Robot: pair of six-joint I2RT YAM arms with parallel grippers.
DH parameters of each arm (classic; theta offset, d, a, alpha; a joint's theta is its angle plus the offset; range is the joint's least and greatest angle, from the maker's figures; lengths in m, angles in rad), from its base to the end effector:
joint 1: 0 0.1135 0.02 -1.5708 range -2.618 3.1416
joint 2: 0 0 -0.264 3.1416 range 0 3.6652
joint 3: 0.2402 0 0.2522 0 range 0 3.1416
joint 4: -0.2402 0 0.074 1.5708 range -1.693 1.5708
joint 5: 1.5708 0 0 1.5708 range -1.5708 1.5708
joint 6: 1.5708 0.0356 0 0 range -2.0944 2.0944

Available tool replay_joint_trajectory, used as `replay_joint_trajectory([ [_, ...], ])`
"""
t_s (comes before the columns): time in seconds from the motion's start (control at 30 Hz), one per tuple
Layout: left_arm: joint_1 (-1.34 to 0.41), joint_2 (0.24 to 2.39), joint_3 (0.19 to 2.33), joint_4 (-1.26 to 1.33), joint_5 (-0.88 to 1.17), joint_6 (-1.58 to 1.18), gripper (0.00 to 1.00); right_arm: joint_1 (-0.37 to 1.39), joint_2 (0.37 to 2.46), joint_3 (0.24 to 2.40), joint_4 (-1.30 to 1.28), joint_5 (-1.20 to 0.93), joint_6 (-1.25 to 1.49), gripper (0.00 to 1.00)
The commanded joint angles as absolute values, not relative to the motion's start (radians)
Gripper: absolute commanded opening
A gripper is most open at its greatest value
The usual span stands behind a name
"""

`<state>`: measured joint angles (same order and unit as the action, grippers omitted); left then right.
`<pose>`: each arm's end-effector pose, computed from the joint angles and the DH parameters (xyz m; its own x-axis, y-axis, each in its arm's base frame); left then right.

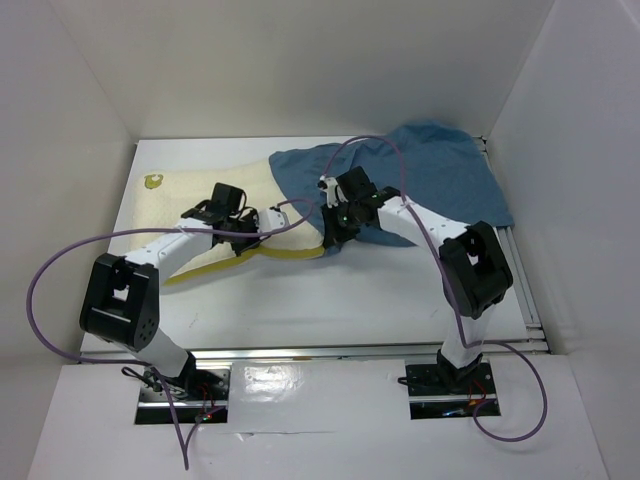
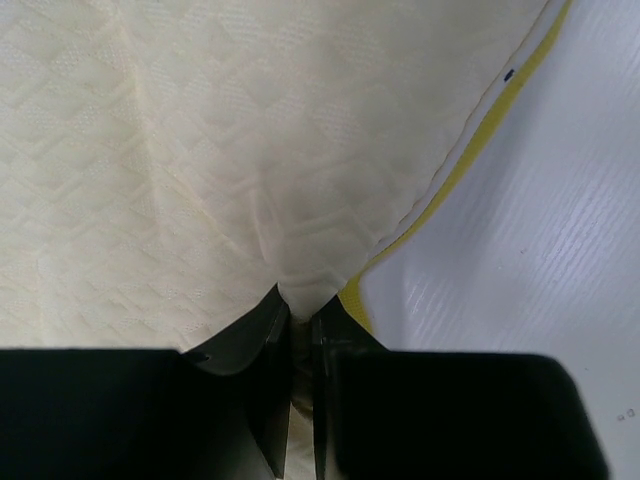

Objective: Put the pillow into the pillowcase

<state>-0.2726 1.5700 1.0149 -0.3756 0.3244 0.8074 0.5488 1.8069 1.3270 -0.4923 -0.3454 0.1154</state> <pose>0.3089 -0.0981 0.2130 -0.2172 0.7718 -0.5976 0.8613 0.4397 0.2548 0.3242 0.2123 0.2215 -0.7754 -0.3471 -0.5275 -0.5681 0.7482 0.3427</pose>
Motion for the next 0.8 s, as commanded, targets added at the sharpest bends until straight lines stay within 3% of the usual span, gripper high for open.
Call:
replay_joint_trajectory([
  [0.0, -0.262, 1.594, 1.037, -0.396, 0.356, 0.804, 0.17, 0.534, 1.821, 1.396, -0.431, -0.373, 0.098, 0.06],
  [0.13, -0.253, 1.605, 1.048, -0.387, 0.356, 0.770, 0.15, 0.534, 1.821, 1.433, -0.442, -0.426, 0.089, 0.03],
  [0.3, -0.253, 1.658, 1.120, -0.387, 0.347, 0.683, 0.00, 0.581, 1.806, 1.471, -0.500, -0.483, 0.080, 0.01],
  [0.77, -0.117, 1.836, 1.388, -0.456, 0.492, 0.345, 0.00, 0.607, 1.651, 1.331, -0.614, -0.520, 0.051, 0.00],
])
